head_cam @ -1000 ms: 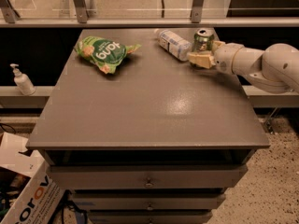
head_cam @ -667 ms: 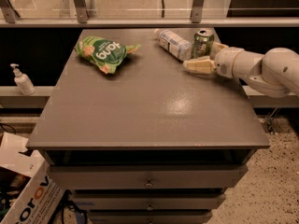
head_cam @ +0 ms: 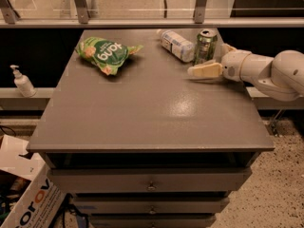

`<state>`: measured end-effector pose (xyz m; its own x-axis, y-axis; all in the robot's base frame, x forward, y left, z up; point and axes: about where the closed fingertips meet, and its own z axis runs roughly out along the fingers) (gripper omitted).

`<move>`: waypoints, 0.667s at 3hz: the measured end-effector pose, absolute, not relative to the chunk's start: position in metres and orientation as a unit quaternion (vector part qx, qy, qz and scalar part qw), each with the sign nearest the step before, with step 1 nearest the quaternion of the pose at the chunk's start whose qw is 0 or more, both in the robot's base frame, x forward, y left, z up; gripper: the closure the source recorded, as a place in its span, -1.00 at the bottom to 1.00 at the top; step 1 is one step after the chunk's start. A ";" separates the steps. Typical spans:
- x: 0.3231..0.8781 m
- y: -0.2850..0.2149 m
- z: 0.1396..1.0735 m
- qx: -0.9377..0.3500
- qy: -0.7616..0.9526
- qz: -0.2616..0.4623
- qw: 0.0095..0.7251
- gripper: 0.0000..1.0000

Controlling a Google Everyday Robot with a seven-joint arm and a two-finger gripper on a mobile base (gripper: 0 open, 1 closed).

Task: Move green can near blue plastic bottle

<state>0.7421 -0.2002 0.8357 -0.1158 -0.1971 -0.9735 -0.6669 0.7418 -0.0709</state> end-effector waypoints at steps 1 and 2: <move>0.726 -0.206 0.849 -0.320 0.705 0.220 0.593 -1.00; 0.697 -0.213 0.861 -0.352 0.691 0.236 0.585 -1.00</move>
Offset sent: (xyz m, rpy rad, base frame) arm -0.0843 -0.0291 0.0417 -0.0217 -0.0310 0.2331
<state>0.6974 -0.2131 0.8614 -0.0664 -0.2110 -0.9752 -0.7631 0.6404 -0.0866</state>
